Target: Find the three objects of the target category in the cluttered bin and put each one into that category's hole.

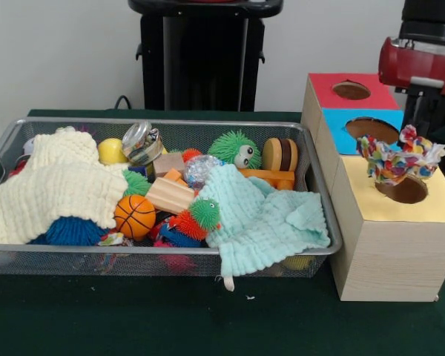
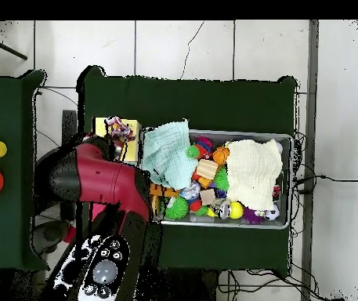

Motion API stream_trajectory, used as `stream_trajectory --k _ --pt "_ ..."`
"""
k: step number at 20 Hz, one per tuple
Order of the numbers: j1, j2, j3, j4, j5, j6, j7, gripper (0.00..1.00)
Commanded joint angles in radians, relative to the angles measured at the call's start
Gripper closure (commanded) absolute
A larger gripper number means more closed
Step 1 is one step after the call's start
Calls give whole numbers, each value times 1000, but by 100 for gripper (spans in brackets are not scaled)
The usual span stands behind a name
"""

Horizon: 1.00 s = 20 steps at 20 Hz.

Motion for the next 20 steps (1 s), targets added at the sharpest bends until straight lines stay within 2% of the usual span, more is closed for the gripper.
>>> stream_trajectory --k 1,8,12,20 --pt "-35 68 104 115 19 -29 230 100" --pt "-29 74 93 101 25 55 224 100" --pt "-45 38 130 122 71 97 252 100" --pt "-6 26 95 87 106 196 293 100"
